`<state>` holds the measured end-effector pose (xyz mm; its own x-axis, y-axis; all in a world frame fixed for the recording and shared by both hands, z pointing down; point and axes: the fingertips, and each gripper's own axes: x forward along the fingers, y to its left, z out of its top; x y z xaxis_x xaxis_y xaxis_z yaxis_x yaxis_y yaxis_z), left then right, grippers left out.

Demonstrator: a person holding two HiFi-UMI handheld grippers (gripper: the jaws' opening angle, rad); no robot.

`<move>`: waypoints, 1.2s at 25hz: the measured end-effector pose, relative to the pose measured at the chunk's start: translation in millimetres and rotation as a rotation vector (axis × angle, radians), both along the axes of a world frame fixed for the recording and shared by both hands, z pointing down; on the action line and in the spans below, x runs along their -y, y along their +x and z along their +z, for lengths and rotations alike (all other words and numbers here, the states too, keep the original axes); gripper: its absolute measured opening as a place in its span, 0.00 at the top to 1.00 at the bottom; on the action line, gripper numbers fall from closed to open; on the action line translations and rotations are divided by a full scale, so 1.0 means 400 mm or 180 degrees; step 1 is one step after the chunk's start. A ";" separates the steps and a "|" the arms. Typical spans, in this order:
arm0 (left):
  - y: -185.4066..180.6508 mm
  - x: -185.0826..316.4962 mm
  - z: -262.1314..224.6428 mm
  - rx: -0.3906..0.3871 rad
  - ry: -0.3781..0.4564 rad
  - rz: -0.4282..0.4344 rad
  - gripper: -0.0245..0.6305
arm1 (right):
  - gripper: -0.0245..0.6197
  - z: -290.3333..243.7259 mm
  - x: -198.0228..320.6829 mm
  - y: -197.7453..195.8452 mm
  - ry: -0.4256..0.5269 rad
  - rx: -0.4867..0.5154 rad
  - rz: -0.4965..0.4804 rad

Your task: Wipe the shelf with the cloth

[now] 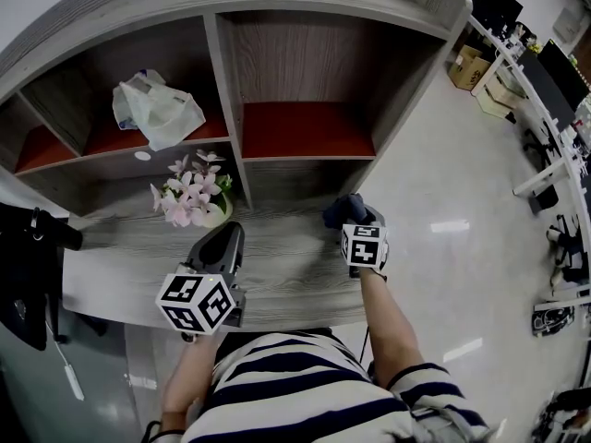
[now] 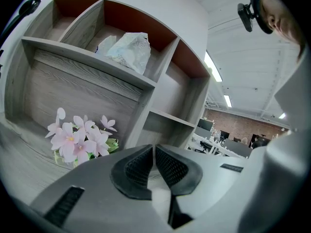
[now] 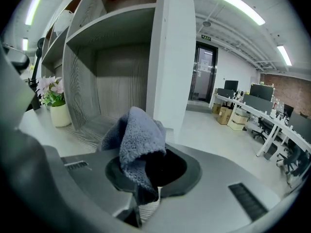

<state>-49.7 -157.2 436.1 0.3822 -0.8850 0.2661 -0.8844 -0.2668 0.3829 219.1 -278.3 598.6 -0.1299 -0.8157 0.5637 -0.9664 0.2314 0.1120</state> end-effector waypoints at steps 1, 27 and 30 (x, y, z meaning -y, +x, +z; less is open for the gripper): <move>0.002 -0.001 0.002 0.0004 -0.0008 0.0005 0.92 | 0.86 0.007 -0.001 -0.002 -0.0024 -0.0021 -0.0014; -0.044 -0.025 -0.069 -0.0075 0.0143 -0.0120 0.92 | 0.86 -0.499 -0.165 -0.375 0.1047 0.0739 -0.1369; -0.057 -0.036 -0.078 -0.0071 0.0170 -0.0163 0.92 | 0.86 -0.525 -0.170 -0.445 0.1118 0.0767 -0.1566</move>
